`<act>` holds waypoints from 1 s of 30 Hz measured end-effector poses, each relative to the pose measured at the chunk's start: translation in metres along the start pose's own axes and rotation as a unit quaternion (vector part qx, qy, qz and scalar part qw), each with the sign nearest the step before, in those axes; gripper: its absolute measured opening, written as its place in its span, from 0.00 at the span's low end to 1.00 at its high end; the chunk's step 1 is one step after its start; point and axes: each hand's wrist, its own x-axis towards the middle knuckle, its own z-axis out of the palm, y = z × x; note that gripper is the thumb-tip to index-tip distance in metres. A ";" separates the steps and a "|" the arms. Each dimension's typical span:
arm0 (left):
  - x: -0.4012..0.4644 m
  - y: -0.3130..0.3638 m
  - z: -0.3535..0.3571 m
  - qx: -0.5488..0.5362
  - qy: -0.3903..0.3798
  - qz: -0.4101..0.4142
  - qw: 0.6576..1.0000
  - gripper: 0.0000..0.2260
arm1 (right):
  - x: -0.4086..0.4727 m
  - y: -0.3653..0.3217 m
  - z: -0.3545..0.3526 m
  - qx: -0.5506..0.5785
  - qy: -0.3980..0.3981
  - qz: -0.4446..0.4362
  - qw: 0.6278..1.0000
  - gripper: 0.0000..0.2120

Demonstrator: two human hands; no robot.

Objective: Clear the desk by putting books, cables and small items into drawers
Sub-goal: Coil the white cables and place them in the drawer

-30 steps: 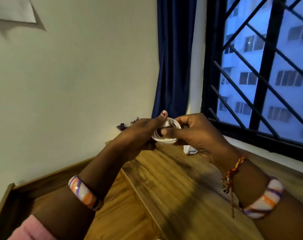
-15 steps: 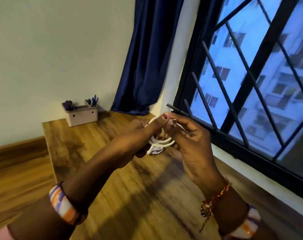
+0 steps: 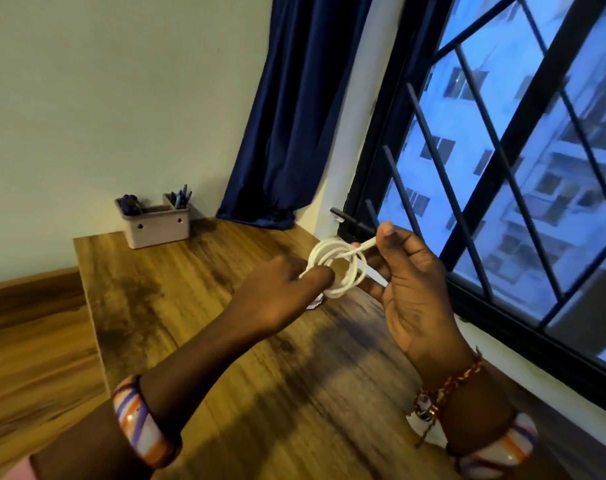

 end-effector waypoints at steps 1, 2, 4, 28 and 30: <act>-0.004 0.002 -0.006 -0.004 -0.013 -0.017 1.000 0.22 | -0.002 -0.002 0.006 -0.012 0.005 0.003 1.000 0.09; -0.008 0.003 -0.009 -0.016 -0.025 -0.032 0.999 0.20 | -0.004 -0.003 0.011 -0.018 0.006 0.004 1.000 0.10; -0.025 0.004 -0.025 -0.036 -0.027 -0.046 0.998 0.18 | -0.013 -0.005 0.028 -0.010 -0.011 0.007 1.000 0.11; -0.272 0.071 -0.146 0.301 0.197 0.197 0.912 0.21 | -0.219 -0.056 0.147 -0.103 -0.216 0.081 0.968 0.16; -0.282 0.076 -0.152 0.325 0.200 0.190 0.905 0.22 | -0.227 -0.060 0.151 -0.124 -0.215 0.058 0.967 0.16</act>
